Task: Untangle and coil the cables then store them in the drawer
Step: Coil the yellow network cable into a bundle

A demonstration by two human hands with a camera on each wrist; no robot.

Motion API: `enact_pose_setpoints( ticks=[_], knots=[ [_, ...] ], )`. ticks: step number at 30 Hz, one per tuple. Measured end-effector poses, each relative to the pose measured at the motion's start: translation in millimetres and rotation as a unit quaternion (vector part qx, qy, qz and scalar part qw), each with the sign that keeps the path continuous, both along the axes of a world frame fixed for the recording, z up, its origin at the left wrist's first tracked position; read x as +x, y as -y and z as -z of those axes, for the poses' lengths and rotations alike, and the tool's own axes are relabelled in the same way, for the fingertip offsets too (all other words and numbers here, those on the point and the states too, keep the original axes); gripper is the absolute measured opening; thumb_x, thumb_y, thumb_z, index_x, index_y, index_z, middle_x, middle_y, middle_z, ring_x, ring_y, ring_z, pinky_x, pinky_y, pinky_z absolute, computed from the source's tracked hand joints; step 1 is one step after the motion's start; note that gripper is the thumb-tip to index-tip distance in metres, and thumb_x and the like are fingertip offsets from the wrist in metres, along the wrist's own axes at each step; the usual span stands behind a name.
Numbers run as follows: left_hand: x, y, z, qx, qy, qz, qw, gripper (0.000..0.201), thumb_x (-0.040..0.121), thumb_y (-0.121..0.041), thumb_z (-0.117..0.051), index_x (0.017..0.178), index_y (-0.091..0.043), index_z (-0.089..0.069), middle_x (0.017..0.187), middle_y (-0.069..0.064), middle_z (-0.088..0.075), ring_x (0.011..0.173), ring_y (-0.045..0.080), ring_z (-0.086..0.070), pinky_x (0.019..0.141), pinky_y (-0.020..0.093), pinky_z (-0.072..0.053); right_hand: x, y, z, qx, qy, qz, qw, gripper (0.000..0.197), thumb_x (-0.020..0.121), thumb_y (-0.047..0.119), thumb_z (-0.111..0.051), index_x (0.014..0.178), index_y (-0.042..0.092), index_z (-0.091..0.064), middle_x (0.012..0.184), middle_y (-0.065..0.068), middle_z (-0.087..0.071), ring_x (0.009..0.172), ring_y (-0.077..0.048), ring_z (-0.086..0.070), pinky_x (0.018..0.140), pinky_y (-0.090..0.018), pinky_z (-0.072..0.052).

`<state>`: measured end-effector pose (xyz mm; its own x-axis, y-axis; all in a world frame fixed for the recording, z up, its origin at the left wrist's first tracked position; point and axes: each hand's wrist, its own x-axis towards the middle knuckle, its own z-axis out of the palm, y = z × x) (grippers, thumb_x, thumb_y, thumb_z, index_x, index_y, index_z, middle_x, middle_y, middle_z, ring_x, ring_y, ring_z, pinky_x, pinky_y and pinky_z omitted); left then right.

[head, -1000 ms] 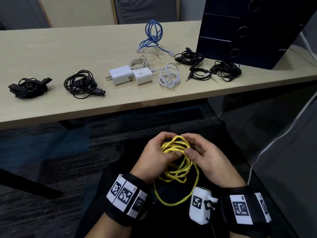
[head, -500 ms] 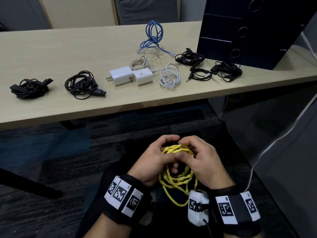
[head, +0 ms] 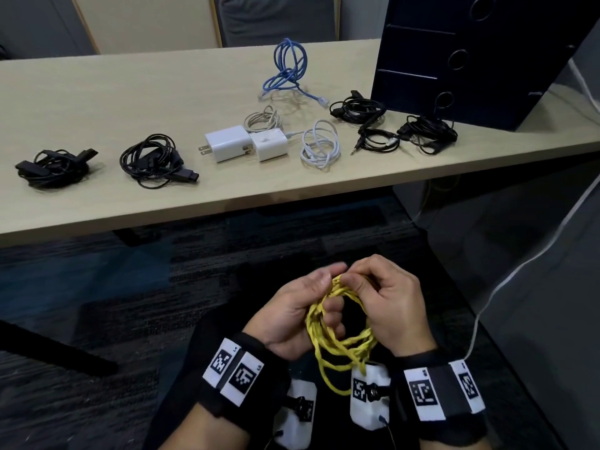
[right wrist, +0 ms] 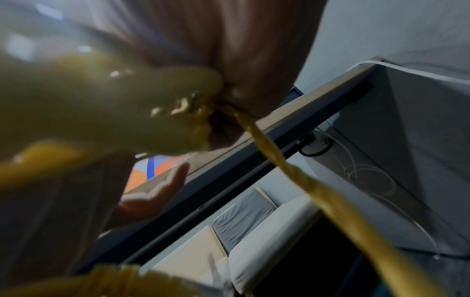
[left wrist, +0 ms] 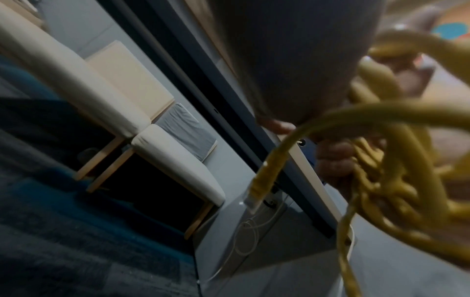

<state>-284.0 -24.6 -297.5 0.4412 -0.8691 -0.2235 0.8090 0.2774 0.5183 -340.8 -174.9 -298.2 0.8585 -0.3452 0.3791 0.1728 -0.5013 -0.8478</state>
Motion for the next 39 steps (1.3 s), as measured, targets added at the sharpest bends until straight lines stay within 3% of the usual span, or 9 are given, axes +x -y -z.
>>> enact_pose_setpoints(
  ticks=[3,7,11,13,17,23,29,35,39],
  knots=[
    [-1.1,4.2,-7.0,0.012,-0.007,-0.081,0.997,0.039,0.092,-0.017,-0.056,0.129,-0.020,-0.047,0.059,-0.001,-0.038,0.040,0.005,-0.038,0.044,0.023,-0.046,1.9,2.8,-2.5,0.073,-0.061,-0.023,0.995,0.006,0.084,0.031,-0.074,0.084,0.026,-0.070,0.082,0.008,-0.070,0.075,-0.006,-0.065,0.067,-0.015,-0.047],
    [16.7,-4.0,-25.5,0.014,0.006,-0.206,0.979,0.026,0.087,-0.015,-0.046,0.110,-0.022,-0.052,0.058,-0.002,-0.037,0.038,0.001,-0.032,0.036,0.013,-0.036,-5.2,-0.7,10.2,0.270,-0.100,-0.107,0.952,0.068,0.069,0.070,-0.070,0.117,0.024,-0.060,0.094,0.002,-0.069,0.068,-0.013,-0.065,0.055,-0.024,-0.051],
    [35.4,-20.6,-30.3,-0.017,-0.001,-0.290,0.957,0.016,0.088,-0.017,-0.044,0.101,-0.021,-0.052,0.057,-0.005,-0.038,0.039,0.000,-0.034,0.037,0.012,-0.036,-9.2,4.7,23.9,0.328,-0.148,-0.145,0.922,0.010,0.080,0.032,-0.070,0.086,0.025,-0.064,0.058,-0.002,-0.051,0.041,-0.016,-0.045,0.039,-0.022,-0.037],
    [40.2,-28.7,-27.6,-0.045,-0.034,-0.297,0.953,0.013,0.090,-0.018,-0.044,0.099,-0.020,-0.053,0.058,-0.005,-0.039,0.041,0.001,-0.037,0.038,0.012,-0.038,-8.7,11.3,24.8,0.401,-0.108,-0.089,0.905,0.016,0.080,0.025,-0.071,0.085,0.016,-0.059,0.054,0.000,-0.043,0.044,-0.017,-0.043,0.042,-0.025,-0.041],
    [41.8,-39.5,-18.1,-0.040,-0.057,-0.293,0.954,0.029,0.076,-0.017,-0.075,0.093,-0.020,-0.052,0.059,-0.004,-0.042,0.046,0.004,-0.045,0.041,0.016,-0.047,-16.2,38.1,11.7,0.623,0.005,-0.006,0.782,0.012,0.080,0.017,-0.056,0.092,0.013,-0.053,0.055,0.004,-0.038,0.037,-0.003,-0.032,0.033,-0.015,-0.034],
    [48.5,-44.7,-15.2,-0.119,-0.056,-0.280,0.951,0.053,0.061,-0.009,-0.089,0.099,-0.020,-0.053,0.073,0.003,-0.057,0.045,0.001,-0.044,0.039,0.011,-0.040,-27.3,61.3,38.5,0.319,-0.056,0.122,0.938,0.021,0.096,0.001,-0.053,0.082,0.013,-0.064,0.056,0.003,-0.043,0.040,-0.002,-0.028,0.036,-0.014,-0.020],
    [35.4,-36.7,-20.3,-0.085,-0.005,-0.322,0.943,0.005,0.089,-0.019,-0.056,0.094,-0.022,-0.054,0.069,0.000,-0.052,0.061,0.012,-0.061,0.074,0.040,-0.060,-34.0,77.1,25.8,0.231,0.005,0.173,0.957,0.018,0.088,0.016,-0.068,0.077,0.029,-0.073,0.054,0.011,-0.050,0.045,-0.001,-0.035,0.042,-0.011,-0.029],
    [38.5,-41.4,-26.6,-0.094,0.073,-0.229,0.966,0.048,0.069,-0.016,-0.083,0.107,-0.023,-0.054,0.089,0.016,-0.066,0.040,0.002,-0.043,0.038,0.013,-0.040,-31.6,75.6,27.6,0.026,-0.195,0.079,0.977,0.024,0.087,0.018,-0.071,0.070,0.036,-0.070,0.066,0.016,-0.065,0.064,0.001,-0.056,0.059,-0.008,-0.039],
    [30.2,-32.2,-29.9,-0.071,0.145,-0.182,0.970,0.044,0.076,-0.018,-0.077,0.112,-0.023,-0.053,0.119,0.031,-0.061,0.041,0.006,-0.042,0.038,0.012,-0.034,-21.1,42.2,7.3,0.032,-0.176,-0.002,0.984,0.022,0.088,0.048,-0.063,0.109,0.048,-0.058,0.111,0.012,-0.065,0.106,-0.003,-0.061,0.083,-0.002,-0.039]
  ],
)
